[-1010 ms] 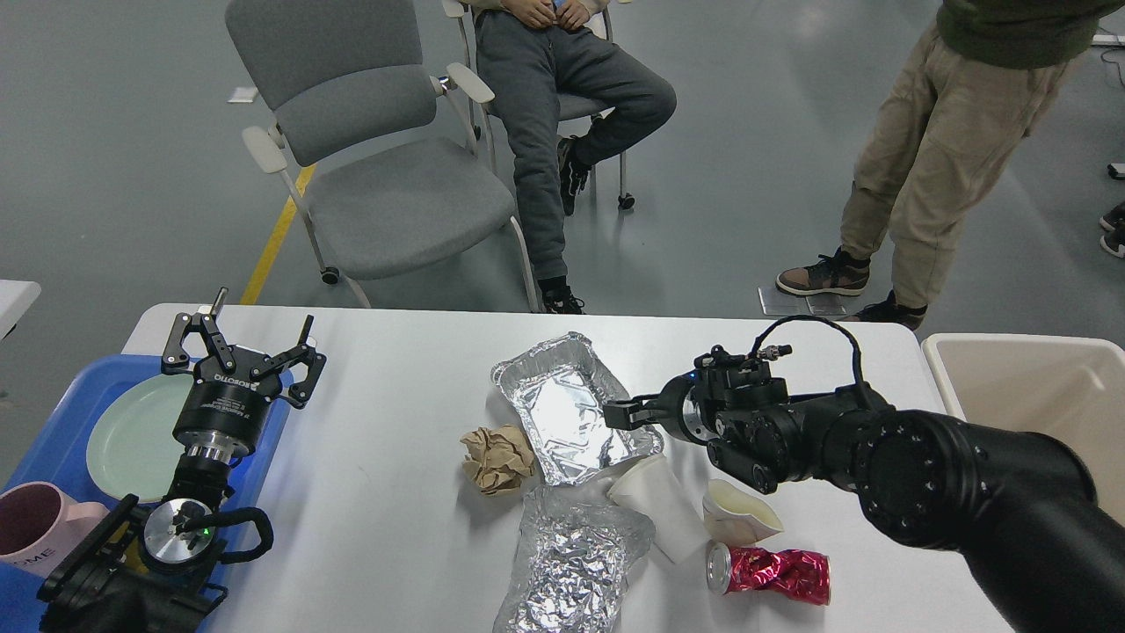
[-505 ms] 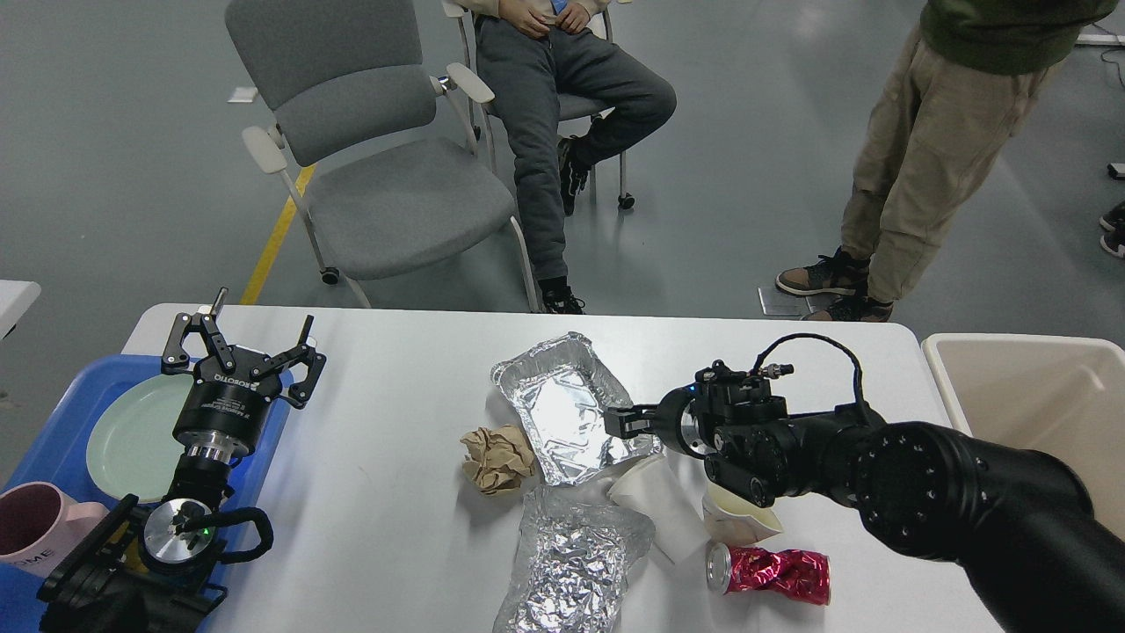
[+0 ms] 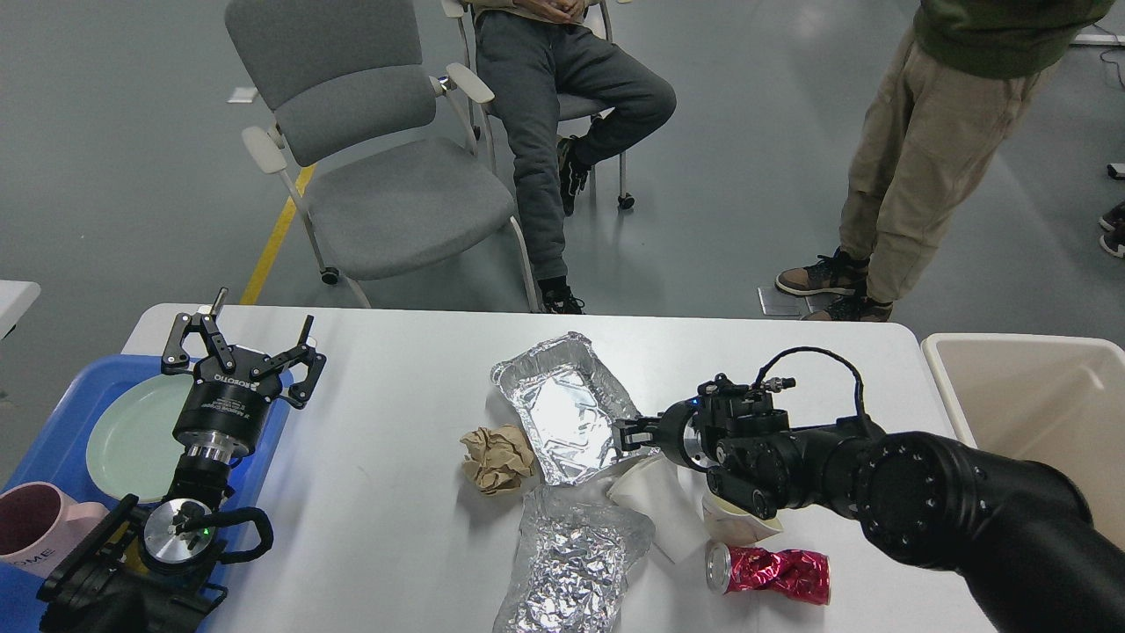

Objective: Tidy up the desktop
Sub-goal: 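Lift the foil tray and carry it over the white bin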

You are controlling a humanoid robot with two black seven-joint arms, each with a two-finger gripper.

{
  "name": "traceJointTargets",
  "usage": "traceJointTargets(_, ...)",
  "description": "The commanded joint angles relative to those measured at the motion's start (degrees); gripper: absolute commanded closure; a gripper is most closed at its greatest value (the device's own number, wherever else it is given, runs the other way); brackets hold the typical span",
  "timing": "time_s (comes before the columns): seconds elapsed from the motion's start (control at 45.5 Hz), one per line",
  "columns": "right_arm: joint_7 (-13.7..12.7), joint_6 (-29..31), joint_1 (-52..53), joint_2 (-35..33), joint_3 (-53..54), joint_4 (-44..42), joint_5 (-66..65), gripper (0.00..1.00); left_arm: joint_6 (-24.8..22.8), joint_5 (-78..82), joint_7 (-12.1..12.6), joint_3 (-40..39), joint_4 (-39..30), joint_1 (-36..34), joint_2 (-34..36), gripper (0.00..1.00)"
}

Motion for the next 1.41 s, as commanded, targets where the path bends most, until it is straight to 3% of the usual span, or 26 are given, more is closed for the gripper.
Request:
traceJointTargets(0.0, -0.1, 0.0, -0.1, 0.1, 0.0, 0.0, 0.0, 0.69, 0.0, 0.0, 0.0, 0.0, 0.0, 0.1, 0.0, 0.03)
traceJointTargets(0.11, -0.5, 0.0, -0.1, 0.1, 0.3, 0.1, 0.1, 0.84, 0.0, 0.0, 0.0, 0.0, 0.0, 0.0, 0.0, 0.03)
traceJointTargets(0.176, -1.0, 0.0, -0.1, 0.1, 0.5, 0.4, 0.0, 1.0, 0.0, 0.0, 0.0, 0.0, 0.0, 0.1, 0.0, 0.03)
traceJointTargets(0.571, -2.1, 0.6, 1.4, -0.3, 3.1, 1.8, 2.3, 1.0, 0.0, 0.0, 0.0, 0.0, 0.0, 0.0, 0.0, 0.03)
traceJointTargets(0.79, -3.3, 1.8, 13.1, -6.5, 4.3, 15.6, 7.1, 1.0, 0.0, 0.0, 0.0, 0.0, 0.0, 0.0, 0.0, 0.03)
traceJointTargets(1.054, -4.4, 15.5, 32.9, -17.6, 3.1, 31.2, 15.1, 1.0, 0.1, 0.0, 0.0, 0.0, 0.0, 0.0, 0.0, 0.03)
traceJointTargets(1.273, -7.0, 24.8, 53.6, -21.4, -8.7, 44.4, 24.6, 1.0, 0.1, 0.0, 0.0, 0.0, 0.0, 0.1, 0.1, 0.03)
traceJointTargets(1.383, -11.8, 27.9, 61.6, -25.5, -11.2, 51.8, 25.6, 1.0, 0.1, 0.0, -0.1, 0.0, 0.0, 0.1, 0.1, 0.03)
